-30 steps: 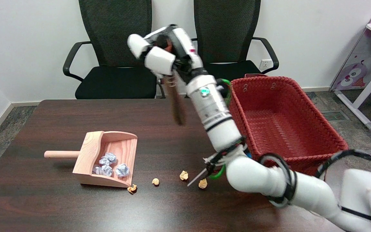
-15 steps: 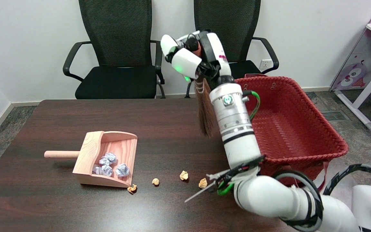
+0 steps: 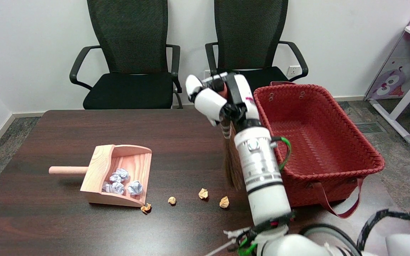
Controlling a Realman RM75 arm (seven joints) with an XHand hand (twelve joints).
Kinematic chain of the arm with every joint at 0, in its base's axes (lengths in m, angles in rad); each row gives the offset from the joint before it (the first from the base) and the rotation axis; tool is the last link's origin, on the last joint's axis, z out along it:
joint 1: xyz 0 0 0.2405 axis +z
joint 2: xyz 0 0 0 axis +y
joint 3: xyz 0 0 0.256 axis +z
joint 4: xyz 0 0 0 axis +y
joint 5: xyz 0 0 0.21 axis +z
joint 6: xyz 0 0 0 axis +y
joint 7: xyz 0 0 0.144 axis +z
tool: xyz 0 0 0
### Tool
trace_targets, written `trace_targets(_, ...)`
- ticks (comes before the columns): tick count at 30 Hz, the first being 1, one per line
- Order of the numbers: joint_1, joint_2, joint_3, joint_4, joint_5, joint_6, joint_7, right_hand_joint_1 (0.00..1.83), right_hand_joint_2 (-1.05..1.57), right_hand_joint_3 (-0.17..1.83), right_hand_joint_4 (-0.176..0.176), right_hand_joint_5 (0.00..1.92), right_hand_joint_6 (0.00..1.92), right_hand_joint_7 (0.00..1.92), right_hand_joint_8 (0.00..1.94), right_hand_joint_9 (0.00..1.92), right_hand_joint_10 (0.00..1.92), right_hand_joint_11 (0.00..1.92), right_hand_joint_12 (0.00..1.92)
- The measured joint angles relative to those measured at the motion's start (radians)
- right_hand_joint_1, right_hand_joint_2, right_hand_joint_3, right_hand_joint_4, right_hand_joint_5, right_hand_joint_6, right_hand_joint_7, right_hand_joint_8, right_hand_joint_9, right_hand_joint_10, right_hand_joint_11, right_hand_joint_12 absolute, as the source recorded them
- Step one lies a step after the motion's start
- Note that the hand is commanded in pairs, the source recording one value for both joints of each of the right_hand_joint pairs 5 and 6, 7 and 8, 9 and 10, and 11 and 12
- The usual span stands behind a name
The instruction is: Sweep the paper ball into the dustpan.
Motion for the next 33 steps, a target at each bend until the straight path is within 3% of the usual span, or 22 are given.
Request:
trace_targets(18,-0.175,-0.019,-0.093,0.031,-0.097,0.215,-0.044,1.09,1.57,1.61,0.047,1.92,1.92,1.92,1.92,1.92,1.92,1.92,1.92)
trace_targets(33,-0.194,-0.029,-0.059,0.181,-0.118,0.139,0.059,1.07,1.57,1.72,0.037,1.92,1.92,1.92,1.92,1.92,1.92,1.92,1.92)
